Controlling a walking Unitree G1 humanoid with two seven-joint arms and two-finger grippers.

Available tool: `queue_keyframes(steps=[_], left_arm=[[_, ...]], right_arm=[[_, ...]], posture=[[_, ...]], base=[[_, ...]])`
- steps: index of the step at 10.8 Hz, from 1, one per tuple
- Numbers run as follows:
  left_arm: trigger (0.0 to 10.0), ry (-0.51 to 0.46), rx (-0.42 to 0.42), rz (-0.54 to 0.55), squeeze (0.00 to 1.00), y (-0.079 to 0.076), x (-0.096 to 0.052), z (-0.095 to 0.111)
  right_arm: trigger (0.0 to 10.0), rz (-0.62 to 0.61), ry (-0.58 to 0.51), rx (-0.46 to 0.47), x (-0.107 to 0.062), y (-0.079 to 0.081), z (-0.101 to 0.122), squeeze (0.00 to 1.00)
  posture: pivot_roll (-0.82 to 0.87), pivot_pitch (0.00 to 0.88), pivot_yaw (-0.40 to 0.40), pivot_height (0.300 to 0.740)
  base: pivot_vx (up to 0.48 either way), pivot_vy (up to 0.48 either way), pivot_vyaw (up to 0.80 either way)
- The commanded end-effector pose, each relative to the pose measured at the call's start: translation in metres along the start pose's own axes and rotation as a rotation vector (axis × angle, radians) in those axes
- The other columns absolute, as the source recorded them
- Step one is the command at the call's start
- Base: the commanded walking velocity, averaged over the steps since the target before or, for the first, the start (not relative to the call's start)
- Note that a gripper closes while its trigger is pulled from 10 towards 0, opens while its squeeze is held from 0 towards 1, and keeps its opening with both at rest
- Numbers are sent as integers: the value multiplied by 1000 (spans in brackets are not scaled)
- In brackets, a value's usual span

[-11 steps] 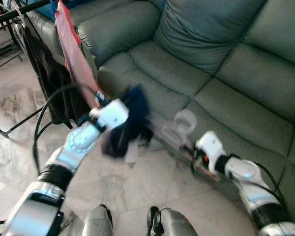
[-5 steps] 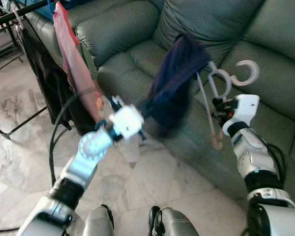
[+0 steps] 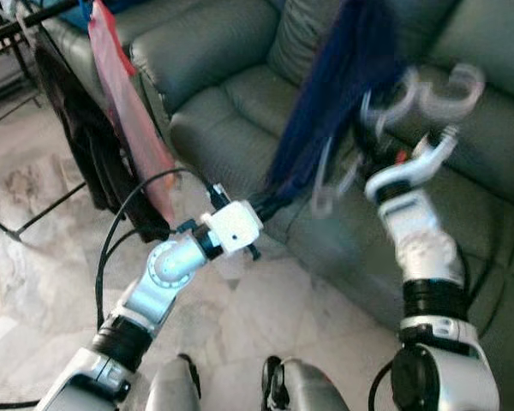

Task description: Hang hanger

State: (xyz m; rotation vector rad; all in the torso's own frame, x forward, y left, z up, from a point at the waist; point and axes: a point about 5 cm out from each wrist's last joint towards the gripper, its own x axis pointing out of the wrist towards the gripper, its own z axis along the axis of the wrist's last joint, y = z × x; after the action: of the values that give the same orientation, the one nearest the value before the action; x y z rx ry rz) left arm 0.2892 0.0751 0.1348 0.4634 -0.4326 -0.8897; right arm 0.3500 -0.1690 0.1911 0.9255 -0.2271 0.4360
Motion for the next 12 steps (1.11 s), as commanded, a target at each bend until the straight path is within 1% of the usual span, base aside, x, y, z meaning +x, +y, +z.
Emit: queue_keyframes(steps=[1, 2, 3, 4, 5, 6, 7, 8, 9, 10, 11, 12], left_arm=[[10000, 56, -19, -47, 0, -13, -7, -11], [10000, 79, -14, -45, 0, -16, -8, -15], [10000, 89, -20, -39, 0, -18, -7, -16], [10000, 91, -22, -42, 0, -19, -7, -17], [10000, 103, -28, -41, 0, -21, -8, -18], [10000, 105, -29, -42, 0, -22, -8, -18], [10000, 108, -38, -42, 0, -22, -8, -19], [10000, 117, -56, -40, 0, -23, -8, -21], [10000, 119, -57, -40, 0, -23, -8, -22], [10000, 123, -56, -43, 0, -25, -8, -23], [10000, 144, -87, -51, 325, -28, -9, -27], [10000, 145, -133, -70, 1000, -32, -10, -28]], right_arm=[[10000, 84, -84, 11, 5, 19, 17, 0], [10000, 115, -80, 53, 9, 28, 16, 0], [10000, 185, -11, 26, 9, 39, 7, 0], [10000, 136, -23, -24, 11, 34, 7, 0], [10000, 47, 79, -276, 9, 19, 0, 0], [10000, -11, 46, -645, 6, 12, 6, 0], [10000, -48, -53, -955, 4, 11, 20, 0], [10000, -47, -74, -1021, -1, 16, 22, 0], [10000, -31, -51, -1004, -2, 16, 17, 0], [10000, -8, -25, -1007, -5, 15, 11, 0], [10000, 28, -10, -941, -9, 19, 3, 0], [10000, 48, 5, -931, -9, 23, -1, 0]], posture=[[-35, 159, -50, 740], [-35, 156, -53, 740], [-33, 155, -57, 740], [-34, 155, -60, 740], [-34, 154, -62, 740], [-34, 155, -63, 740], [-36, 153, -67, 740], [-35, 153, -65, 740], [-35, 153, -65, 740], [-35, 153, -65, 740], [-42, 155, -64, 740], [-42, 155, -64, 740]], base=[[0, 0, 0], [0, 0, 0], [0, 0, 0], [0, 0, 0], [0, 0, 0], [0, 0, 0], [0, 0, 0], [0, 0, 0], [0, 0, 0], [0, 0, 0], [0, 0, 0], [0, 0, 0]])
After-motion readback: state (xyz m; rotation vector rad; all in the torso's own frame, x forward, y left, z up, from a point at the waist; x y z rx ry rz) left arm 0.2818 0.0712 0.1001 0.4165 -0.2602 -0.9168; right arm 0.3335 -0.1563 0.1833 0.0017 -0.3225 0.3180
